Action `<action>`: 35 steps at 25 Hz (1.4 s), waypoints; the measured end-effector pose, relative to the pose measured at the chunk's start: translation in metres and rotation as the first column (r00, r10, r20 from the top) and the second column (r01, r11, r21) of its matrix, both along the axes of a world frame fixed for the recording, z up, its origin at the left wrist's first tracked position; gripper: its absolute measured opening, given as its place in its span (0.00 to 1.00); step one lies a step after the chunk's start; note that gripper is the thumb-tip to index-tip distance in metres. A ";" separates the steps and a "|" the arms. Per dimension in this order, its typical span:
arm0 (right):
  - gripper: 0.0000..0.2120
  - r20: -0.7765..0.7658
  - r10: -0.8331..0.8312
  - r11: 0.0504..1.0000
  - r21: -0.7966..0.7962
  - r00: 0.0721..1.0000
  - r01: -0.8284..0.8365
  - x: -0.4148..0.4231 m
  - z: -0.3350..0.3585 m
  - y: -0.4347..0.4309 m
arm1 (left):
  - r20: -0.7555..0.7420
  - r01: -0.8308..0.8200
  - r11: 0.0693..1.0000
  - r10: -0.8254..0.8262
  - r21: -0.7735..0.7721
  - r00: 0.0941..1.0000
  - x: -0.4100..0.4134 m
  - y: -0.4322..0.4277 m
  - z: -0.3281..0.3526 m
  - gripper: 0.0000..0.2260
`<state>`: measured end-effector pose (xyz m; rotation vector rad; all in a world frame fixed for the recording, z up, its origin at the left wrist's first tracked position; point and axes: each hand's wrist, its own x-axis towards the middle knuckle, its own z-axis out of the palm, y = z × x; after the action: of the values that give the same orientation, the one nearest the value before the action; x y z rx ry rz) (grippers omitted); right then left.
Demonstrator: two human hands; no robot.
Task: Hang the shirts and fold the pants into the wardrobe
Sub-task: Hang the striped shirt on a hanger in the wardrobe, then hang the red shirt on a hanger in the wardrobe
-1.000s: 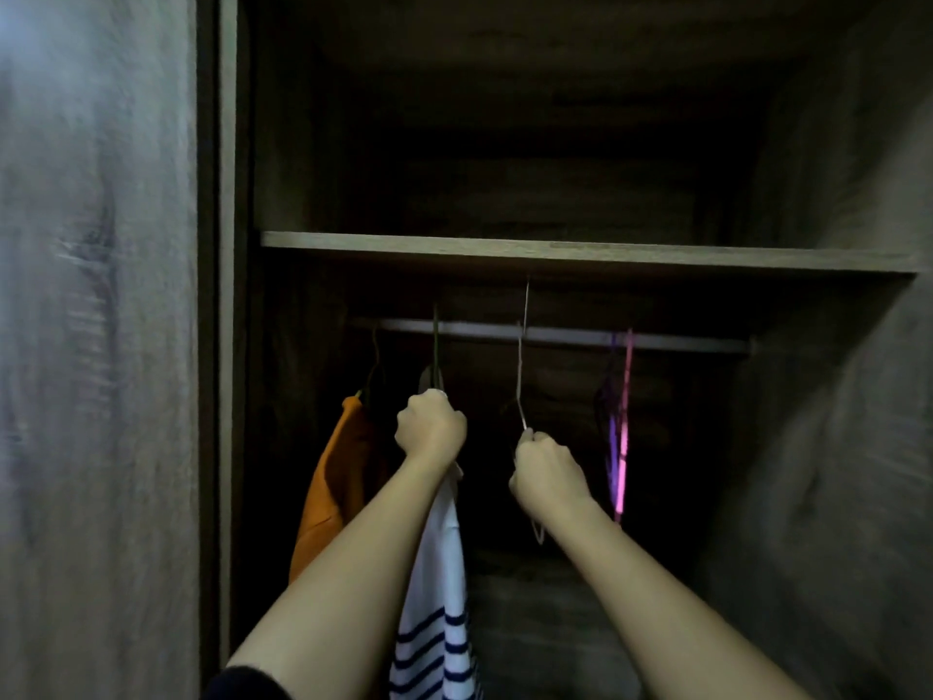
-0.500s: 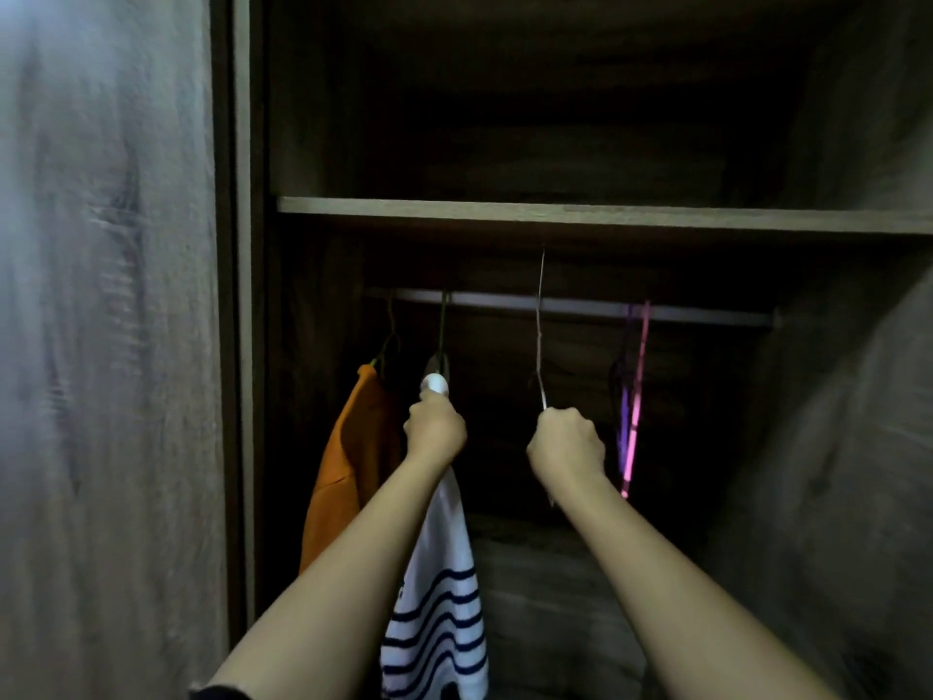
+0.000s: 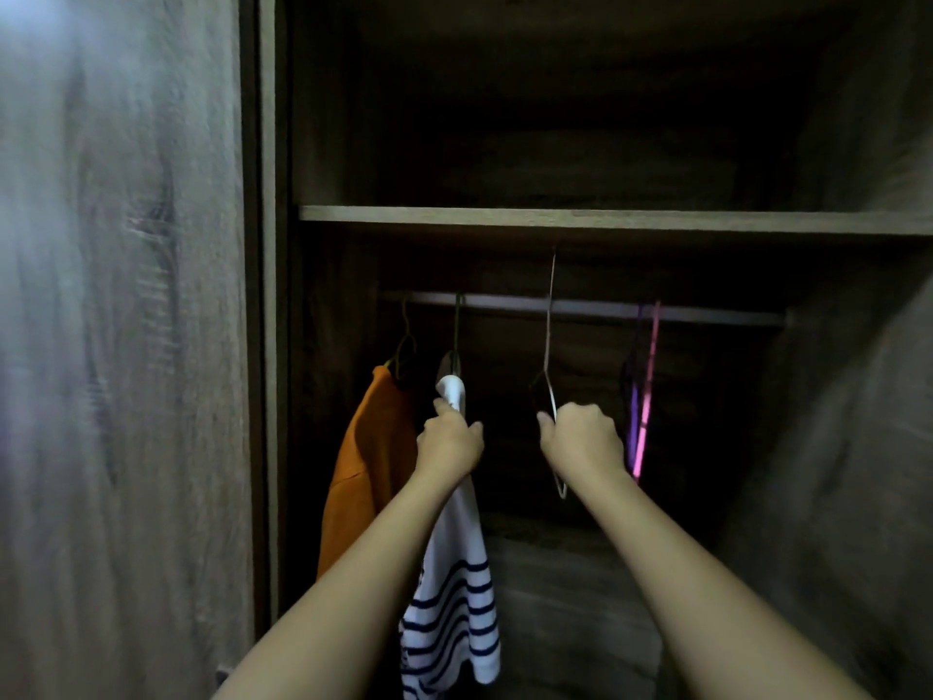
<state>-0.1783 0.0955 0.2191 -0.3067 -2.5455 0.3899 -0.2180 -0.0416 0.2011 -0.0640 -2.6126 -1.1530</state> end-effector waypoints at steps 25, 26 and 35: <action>0.14 0.160 0.795 0.583 0.064 0.585 -0.810 0.139 -0.223 -0.484 | 0.030 -0.252 0.759 0.336 -0.600 0.941 0.326 -0.498 -0.283 0.23; 0.15 0.201 0.813 0.551 0.039 0.547 -0.833 0.137 -0.237 -0.500 | 0.052 -0.262 0.752 0.365 -0.606 0.929 0.337 -0.514 -0.295 0.24; 0.22 0.454 0.813 0.432 -0.052 0.364 -0.900 0.110 -0.300 -0.620 | -0.025 -0.342 0.581 0.484 -0.739 0.875 0.359 -0.611 -0.350 0.27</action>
<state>-0.0678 -0.5248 -0.0809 1.2843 -2.9244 0.4481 0.1414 -0.6527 -0.1487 0.4987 -2.8381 0.1005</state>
